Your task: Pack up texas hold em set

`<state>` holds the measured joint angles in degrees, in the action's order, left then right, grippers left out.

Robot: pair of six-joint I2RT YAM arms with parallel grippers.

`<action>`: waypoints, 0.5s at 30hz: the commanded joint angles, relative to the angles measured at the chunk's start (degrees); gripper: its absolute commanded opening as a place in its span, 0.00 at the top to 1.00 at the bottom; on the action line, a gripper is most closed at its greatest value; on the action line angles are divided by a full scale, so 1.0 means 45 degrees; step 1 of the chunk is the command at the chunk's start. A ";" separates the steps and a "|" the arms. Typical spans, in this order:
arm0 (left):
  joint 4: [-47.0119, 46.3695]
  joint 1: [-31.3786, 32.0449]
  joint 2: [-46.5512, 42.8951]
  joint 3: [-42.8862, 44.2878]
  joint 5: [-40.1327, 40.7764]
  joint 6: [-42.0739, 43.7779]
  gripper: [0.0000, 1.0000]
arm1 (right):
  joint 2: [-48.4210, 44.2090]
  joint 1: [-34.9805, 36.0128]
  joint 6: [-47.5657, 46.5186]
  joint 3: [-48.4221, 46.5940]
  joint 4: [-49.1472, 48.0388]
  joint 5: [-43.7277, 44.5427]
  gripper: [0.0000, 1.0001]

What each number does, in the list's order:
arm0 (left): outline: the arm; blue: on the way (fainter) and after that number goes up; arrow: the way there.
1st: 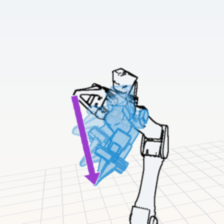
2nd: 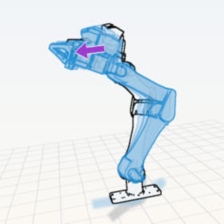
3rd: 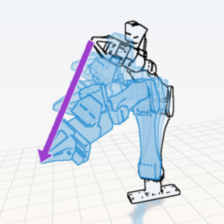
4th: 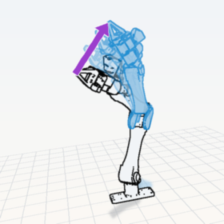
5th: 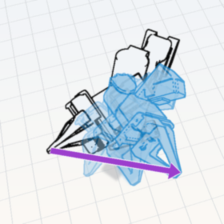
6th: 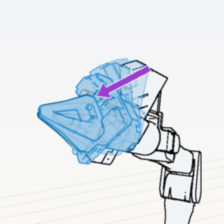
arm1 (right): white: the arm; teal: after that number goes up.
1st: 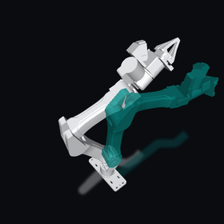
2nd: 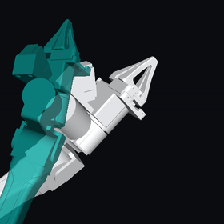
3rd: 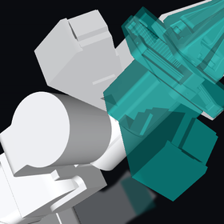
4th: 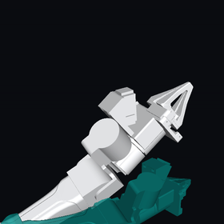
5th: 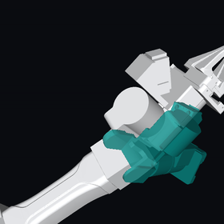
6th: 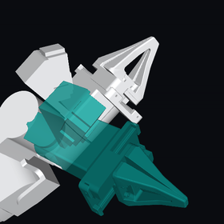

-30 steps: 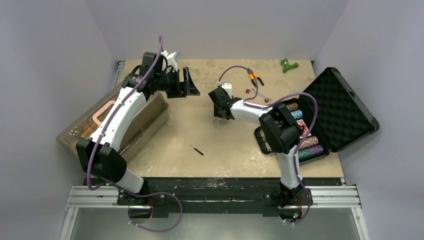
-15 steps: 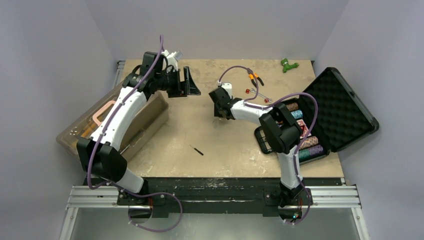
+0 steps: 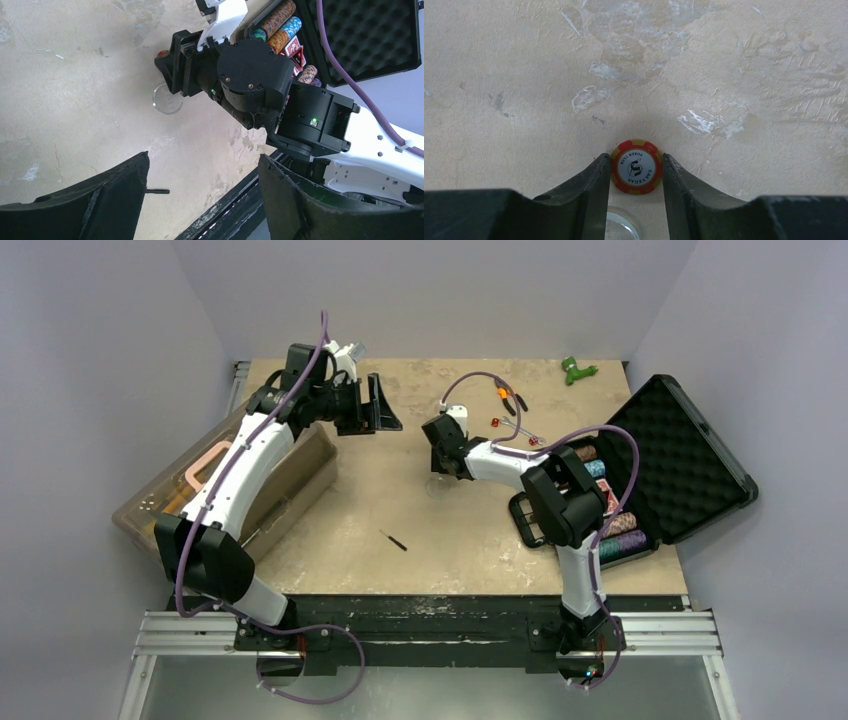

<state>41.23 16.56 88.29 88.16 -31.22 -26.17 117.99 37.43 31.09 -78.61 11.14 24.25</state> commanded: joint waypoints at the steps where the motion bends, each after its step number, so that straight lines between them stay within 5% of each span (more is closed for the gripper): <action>1: -0.0444 -0.0027 0.0118 -0.0158 -0.0352 -0.0100 0.23 | -0.0624 -0.0076 -0.0073 0.0201 0.0198 0.0048 0.68; 15: -0.0478 -0.0037 0.0263 -0.0177 -0.0430 -0.0101 0.22 | -0.1515 -0.0076 -0.0556 0.0574 0.0284 0.0419 0.69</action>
<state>41.17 16.56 89.47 87.35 -31.64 -26.37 115.35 37.43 29.43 -76.82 12.43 24.56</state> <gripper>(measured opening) 0.772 0.330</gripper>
